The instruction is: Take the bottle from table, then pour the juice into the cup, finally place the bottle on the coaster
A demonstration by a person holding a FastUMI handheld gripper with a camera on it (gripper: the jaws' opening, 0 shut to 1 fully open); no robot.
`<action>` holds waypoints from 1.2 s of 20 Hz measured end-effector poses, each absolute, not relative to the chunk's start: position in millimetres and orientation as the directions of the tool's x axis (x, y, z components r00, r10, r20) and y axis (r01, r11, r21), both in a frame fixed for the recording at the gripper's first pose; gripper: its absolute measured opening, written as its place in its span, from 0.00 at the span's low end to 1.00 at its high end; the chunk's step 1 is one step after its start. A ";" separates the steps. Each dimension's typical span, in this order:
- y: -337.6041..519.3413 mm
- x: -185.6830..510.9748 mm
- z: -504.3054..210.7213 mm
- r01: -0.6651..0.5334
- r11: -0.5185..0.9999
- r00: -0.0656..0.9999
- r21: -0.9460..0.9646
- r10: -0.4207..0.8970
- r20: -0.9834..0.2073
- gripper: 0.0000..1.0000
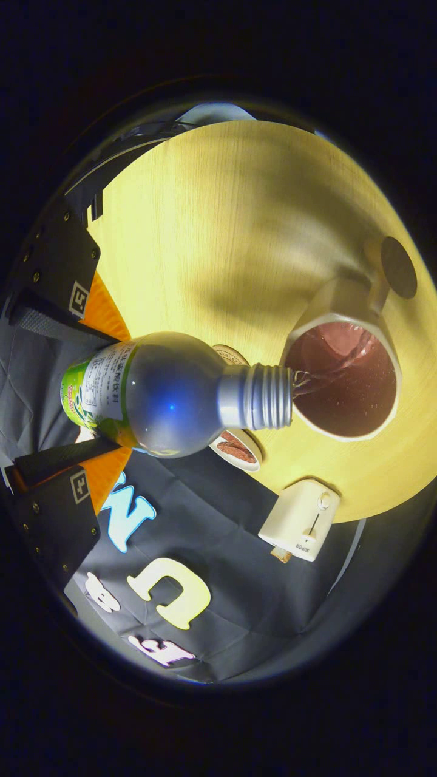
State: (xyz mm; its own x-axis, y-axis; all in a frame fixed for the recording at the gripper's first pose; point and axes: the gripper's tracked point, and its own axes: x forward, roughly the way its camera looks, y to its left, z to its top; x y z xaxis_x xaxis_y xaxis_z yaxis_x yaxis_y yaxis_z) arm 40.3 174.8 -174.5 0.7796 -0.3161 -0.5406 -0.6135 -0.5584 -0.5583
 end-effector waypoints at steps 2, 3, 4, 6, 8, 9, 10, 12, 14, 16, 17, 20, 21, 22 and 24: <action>174.4 39.8 -174.9 -0.623 -0.564 0.772 -0.542 -0.331 -0.543 0.75; 173.6 40.0 -174.2 -0.631 -0.563 0.766 -0.533 -0.345 -0.543 0.75; 173.7 41.0 -174.5 -0.633 -0.567 0.764 -0.527 -0.351 -0.542 0.75; 174.2 41.3 -174.1 -0.632 -0.581 0.764 -0.512 -0.356 -0.539 0.75; 174.7 41.9 -174.9 -0.632 -0.591 0.763 -0.501 -0.362 -0.536 0.75; 175.4 42.9 -175.1 -0.634 -0.594 0.761 -0.495 -0.364 -0.537 0.75; 176.1 44.8 -175.6 -0.633 -0.599 0.761 -0.490 -0.365 -0.537 0.75; 179.1 47.5 -175.0 -0.630 -0.608 0.762 -0.483 -0.365 -0.535 0.75; 179.7 48.0 -174.1 -0.631 -0.613 0.761 -0.475 -0.369 -0.534 0.75; 181.1 48.1 -174.1 -0.634 -0.614 0.758 -0.470 -0.373 -0.535 0.75; 182.8 48.3 -173.8 -0.634 -0.613 0.758 -0.471 -0.372 -0.536 0.75; 182.1 47.1 -174.3 -0.639 -0.608 0.754 -0.471 -0.375 -0.539 0.75; 182.0 45.6 -174.4 -0.642 -0.605 0.752 -0.471 -0.377 -0.541 0.75; 180.0 44.6 -174.9 -0.647 -0.598 0.748 -0.473 -0.380 -0.544 0.75; 178.8 43.3 -177.4 -0.657 -0.580 0.742 -0.482 -0.382 -0.551 0.75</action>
State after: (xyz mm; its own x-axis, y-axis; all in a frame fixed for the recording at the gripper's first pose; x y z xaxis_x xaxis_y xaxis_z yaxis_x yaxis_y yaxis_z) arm 43.3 178.8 -177.4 0.7420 -0.3820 -0.5510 -0.6566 -0.5802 -0.4820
